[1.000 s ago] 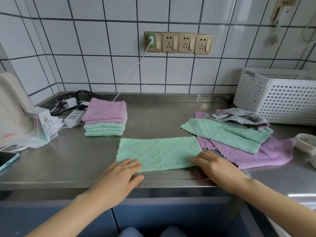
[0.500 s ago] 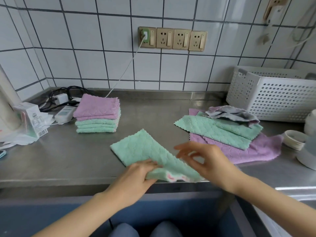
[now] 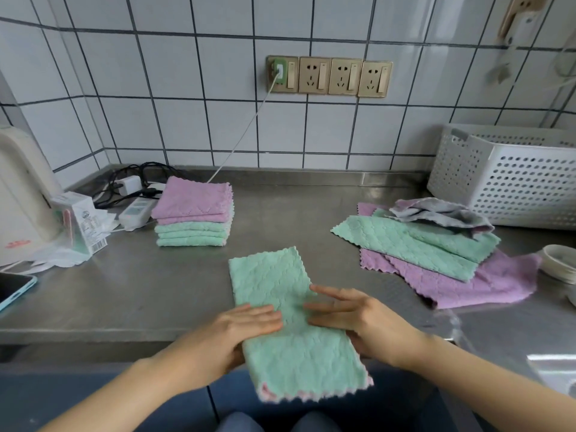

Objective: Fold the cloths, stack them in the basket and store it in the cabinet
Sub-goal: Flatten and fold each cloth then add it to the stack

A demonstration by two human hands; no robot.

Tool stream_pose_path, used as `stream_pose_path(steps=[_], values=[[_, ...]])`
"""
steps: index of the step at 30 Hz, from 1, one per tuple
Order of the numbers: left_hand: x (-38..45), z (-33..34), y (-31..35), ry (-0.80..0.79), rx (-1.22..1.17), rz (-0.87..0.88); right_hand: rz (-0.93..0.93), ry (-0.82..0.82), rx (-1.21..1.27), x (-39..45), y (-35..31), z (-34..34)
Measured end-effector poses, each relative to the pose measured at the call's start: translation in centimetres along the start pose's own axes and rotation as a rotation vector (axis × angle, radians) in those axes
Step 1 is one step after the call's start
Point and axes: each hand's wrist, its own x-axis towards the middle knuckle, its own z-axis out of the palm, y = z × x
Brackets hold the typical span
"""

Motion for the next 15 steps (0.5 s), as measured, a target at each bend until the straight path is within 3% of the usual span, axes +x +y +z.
stream_pose_path(steps=[4,9,12,15], values=[[0.6,0.1,-0.2,0.081,0.12,-0.023,-0.006,0.057,0.014,-0.6,0.5,0.3],[0.8,0.0,-0.6,0.172,-0.055,-0.107,0.129,0.101,0.102,-1.4,0.0,0.0],[-0.5,0.1,-0.7,0.341,-0.195,-0.134,0.178,0.096,0.169,-1.9,-0.4,-0.1],[-0.3,-0.7,0.2,0.421,-0.343,-0.327,0.29,0.076,0.267,-0.5,-0.2,-1.2]])
